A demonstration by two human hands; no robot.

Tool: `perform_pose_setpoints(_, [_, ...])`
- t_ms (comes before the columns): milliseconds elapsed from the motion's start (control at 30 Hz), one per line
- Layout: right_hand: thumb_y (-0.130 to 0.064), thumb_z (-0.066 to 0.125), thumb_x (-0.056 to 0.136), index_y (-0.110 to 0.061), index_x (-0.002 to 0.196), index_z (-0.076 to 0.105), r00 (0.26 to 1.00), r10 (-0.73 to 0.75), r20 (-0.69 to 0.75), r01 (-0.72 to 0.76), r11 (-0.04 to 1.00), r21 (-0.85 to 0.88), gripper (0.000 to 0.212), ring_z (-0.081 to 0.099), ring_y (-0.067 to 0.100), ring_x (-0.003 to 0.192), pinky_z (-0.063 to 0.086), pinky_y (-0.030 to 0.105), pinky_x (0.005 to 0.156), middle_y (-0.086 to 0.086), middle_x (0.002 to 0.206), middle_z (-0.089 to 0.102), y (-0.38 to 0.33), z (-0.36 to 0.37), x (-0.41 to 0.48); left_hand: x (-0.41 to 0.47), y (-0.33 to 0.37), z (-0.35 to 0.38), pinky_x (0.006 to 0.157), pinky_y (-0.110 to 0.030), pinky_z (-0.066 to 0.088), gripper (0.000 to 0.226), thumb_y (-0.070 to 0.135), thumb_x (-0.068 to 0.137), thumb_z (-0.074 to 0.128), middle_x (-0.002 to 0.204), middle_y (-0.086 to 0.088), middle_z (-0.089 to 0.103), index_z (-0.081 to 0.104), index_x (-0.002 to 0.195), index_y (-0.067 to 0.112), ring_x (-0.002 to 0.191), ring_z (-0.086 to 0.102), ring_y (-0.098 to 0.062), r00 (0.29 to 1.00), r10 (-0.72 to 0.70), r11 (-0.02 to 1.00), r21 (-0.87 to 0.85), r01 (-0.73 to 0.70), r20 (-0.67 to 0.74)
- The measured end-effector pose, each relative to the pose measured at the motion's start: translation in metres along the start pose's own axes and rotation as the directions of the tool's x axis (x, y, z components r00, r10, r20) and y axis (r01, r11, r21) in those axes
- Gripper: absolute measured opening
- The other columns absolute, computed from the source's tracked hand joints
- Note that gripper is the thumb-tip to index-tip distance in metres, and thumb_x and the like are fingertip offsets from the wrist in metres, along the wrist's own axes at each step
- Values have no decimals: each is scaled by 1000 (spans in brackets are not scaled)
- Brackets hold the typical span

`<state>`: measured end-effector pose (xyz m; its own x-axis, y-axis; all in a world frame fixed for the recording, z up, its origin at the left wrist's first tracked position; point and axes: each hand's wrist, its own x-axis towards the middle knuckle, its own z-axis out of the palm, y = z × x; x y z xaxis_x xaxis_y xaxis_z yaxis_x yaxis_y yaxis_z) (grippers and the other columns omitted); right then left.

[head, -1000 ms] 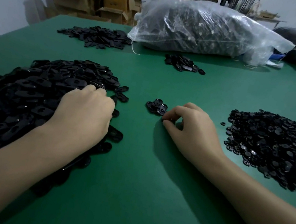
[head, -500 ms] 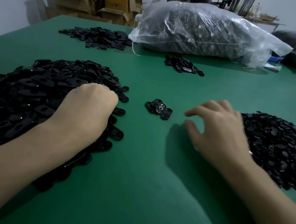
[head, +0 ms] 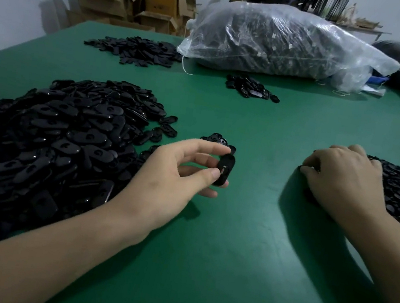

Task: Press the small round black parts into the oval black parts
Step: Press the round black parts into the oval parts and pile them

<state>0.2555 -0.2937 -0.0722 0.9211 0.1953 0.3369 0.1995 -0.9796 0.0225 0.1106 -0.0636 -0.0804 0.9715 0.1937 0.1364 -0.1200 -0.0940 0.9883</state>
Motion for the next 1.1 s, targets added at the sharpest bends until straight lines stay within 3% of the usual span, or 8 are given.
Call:
perform_pose_setpoints(167, [-31, 70, 93, -28, 91, 78, 1000, -16, -10, 17, 999, 32, 9, 49, 32, 107, 30, 41, 80, 4, 99, 70, -2, -3, 0, -1, 0, 0, 76, -23, 61, 34, -6, 100, 59, 90, 3, 74, 74, 118, 18, 89, 78, -19, 999, -42, 983, -179, 42, 3])
perform_pose_setpoints(333, [-42, 69, 93, -31, 96, 78, 999, -49, -8, 49, 998, 36, 14, 49, 32, 109, 32, 41, 82, 3, 97, 67, -3, -4, 0, 0, -2, 1, 77, -21, 60, 23, -3, 99, 59, 100, -8, 79, 75, 111, 8, 90, 77, -16, 995, -104, 943, -318, 101, 8])
perform_pose_setpoints(533, [-38, 71, 92, -30, 92, 77, 997, -72, -10, 73, 993, 89, 10, 50, 31, 107, 35, 43, 85, 1, 95, 68, -5, -5, 0, 4, -5, -2, 81, -21, 59, 22, 7, 92, 64, 108, -15, 77, 77, 109, 2, 92, 75, -15, 985, -157, 861, -477, 173, 73])
perform_pose_setpoints(667, [-33, 73, 90, -29, 89, 73, 996, -94, -13, 95, 986, 134, 4, 53, 30, 107, 35, 42, 85, -1, 91, 70, -8, -6, -2, 4, -6, -3, 85, -20, 58, 39, 18, 70, 81, 111, -12, 77, 80, 107, 5, 96, 75, -14, 986, -128, 864, -477, 163, 105])
perform_pose_setpoints(767, [-27, 72, 90, -24, 88, 69, 982, -165, -97, 184, 951, 248, 5, 59, 26, 97, 45, 42, 83, -5, 84, 67, -14, -6, -4, 4, -8, -3, 84, -20, 59, 37, 18, 76, 77, 112, -12, 78, 78, 111, 6, 97, 75, -14, 988, -129, 886, -438, 155, 89])
perform_pose_setpoints(900, [-21, 76, 88, -23, 81, 65, 973, -178, -146, 230, 730, 643, 14, 67, 6, 74, 53, 24, 69, -11, 76, 70, -31, -13, -16, 4, -8, -4, 74, -21, 60, 28, 24, 96, 59, 106, -15, 78, 78, 107, 8, 89, 77, -17, 982, -167, 885, -427, 188, 86])
perform_pose_setpoints(1000, [-17, 78, 88, -14, 83, 66, 980, -194, -36, 124, 459, 880, 13, 72, 11, 72, 59, 28, 70, -2, 78, 76, -45, -17, -26, 4, -8, -3, 71, -21, 60, 29, 25, 100, 56, 102, -14, 79, 81, 102, 12, 86, 78, -17, 985, -154, 907, -384, 171, 74])
perform_pose_setpoints(1100, [-13, 81, 83, -4, 85, 67, 978, -209, -9, 54, 206, 977, 16, 71, 15, 71, 55, 23, 67, 10, 79, 75, -54, -26, -32, 3, -9, -3, 70, -21, 60, 28, 26, 97, 58, 99, -14, 79, 81, 104, 13, 83, 78, -17, 987, -138, 918, -364, 156, 77])
